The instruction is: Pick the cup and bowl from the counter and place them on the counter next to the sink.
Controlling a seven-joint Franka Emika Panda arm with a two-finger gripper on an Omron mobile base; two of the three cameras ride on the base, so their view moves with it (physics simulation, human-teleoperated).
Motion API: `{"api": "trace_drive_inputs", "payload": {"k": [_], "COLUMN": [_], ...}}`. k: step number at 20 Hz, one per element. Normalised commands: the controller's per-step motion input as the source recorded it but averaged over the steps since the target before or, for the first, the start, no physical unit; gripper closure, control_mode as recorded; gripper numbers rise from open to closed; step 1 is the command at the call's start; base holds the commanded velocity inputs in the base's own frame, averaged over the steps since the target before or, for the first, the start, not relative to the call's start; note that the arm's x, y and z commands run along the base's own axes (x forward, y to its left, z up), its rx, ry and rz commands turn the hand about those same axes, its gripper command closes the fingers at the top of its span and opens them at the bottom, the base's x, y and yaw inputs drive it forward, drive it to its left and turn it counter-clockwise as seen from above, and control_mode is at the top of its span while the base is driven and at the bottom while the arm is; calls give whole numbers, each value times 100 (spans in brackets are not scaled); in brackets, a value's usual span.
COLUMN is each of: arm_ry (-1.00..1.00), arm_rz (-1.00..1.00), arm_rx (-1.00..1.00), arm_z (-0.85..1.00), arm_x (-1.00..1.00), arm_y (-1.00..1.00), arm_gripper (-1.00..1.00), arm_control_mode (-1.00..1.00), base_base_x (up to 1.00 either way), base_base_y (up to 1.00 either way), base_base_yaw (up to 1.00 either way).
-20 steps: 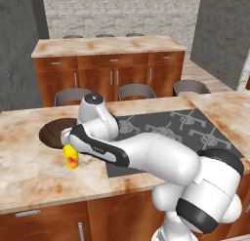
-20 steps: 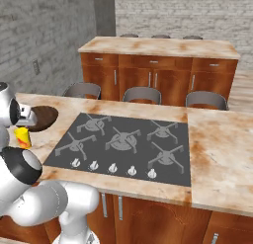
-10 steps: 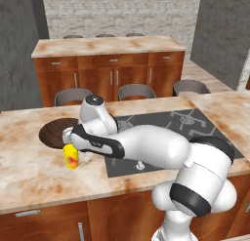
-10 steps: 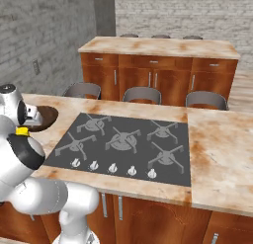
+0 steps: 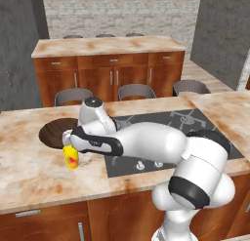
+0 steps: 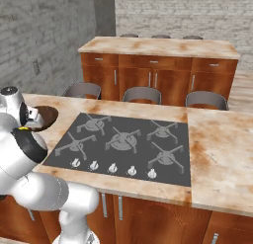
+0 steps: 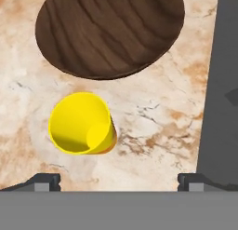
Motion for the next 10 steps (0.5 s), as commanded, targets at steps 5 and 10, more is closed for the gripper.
{"api": "trace_drive_inputs", "payload": {"k": [5, 10], "arm_ry": [1, 0], "arm_rz": [0, 0], "arm_rx": [0, 0], "arm_z": [-26, -16], "arm_x": [6, 16], "arm_y": [0, 0], "arm_gripper": [-100, -100], "arm_control_mode": [-100, -100], "base_base_x": [0, 0], "base_base_y": [0, 0], "base_base_yaw": [0, 0]}}
